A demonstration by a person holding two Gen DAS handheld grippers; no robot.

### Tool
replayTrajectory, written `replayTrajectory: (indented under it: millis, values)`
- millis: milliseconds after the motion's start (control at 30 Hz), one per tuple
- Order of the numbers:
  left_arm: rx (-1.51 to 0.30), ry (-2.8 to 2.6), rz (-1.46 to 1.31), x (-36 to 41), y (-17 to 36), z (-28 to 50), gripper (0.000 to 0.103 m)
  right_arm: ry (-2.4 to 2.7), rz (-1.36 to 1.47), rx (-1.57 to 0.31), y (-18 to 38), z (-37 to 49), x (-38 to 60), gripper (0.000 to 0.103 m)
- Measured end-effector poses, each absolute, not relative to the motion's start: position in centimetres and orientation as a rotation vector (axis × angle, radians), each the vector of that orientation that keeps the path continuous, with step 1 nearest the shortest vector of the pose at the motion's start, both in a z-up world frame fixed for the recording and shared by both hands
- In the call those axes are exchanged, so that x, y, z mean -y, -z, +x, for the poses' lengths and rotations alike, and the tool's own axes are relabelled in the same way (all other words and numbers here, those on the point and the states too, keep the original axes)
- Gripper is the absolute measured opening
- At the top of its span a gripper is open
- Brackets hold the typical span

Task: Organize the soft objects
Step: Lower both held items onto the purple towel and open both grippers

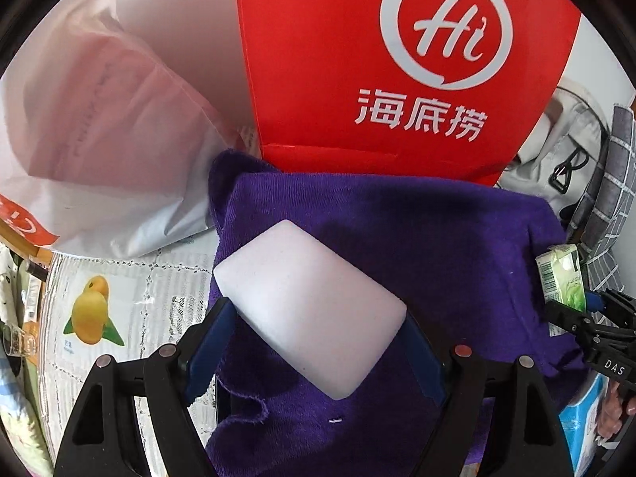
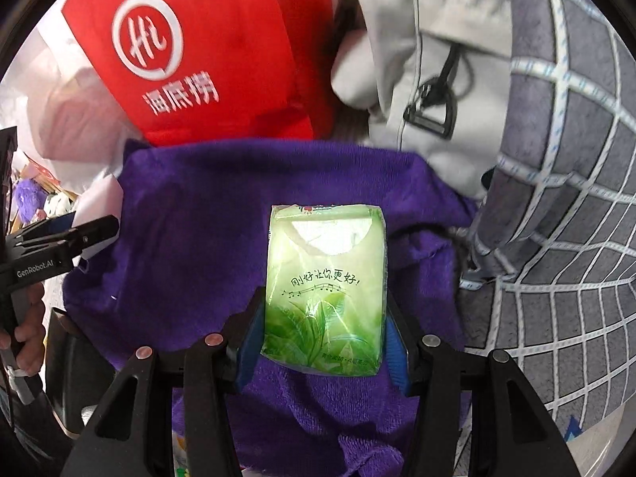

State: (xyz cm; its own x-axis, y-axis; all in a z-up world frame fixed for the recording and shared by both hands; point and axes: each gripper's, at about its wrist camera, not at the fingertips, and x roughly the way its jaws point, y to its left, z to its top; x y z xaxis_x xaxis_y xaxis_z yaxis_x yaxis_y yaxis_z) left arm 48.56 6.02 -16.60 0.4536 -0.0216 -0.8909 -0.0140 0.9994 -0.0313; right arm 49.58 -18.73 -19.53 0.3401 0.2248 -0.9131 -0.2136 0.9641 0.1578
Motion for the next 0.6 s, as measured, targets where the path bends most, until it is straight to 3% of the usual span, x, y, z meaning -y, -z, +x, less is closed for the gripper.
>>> replayTrajectory:
  millis: [333, 533, 600]
  values:
    - [-1.138, 0.03, -0.065, -5.9, 18.1, 49.2, 0.082, -0.298, -0.027, -1.224, 20.9, 49.2, 16.7, 0.054]
    - [-1.141, 0.068, -0.126, -6.5, 18.2, 49.3, 0.085, -0.334, 0.021, -1.229, 20.5, 49.2, 17.3, 0.068]
    - [-1.141, 0.07, -0.148, -6.6, 18.1, 49.5, 0.087, -0.331, 0.011, -1.212, 19.8, 49.5, 17.8, 0.077]
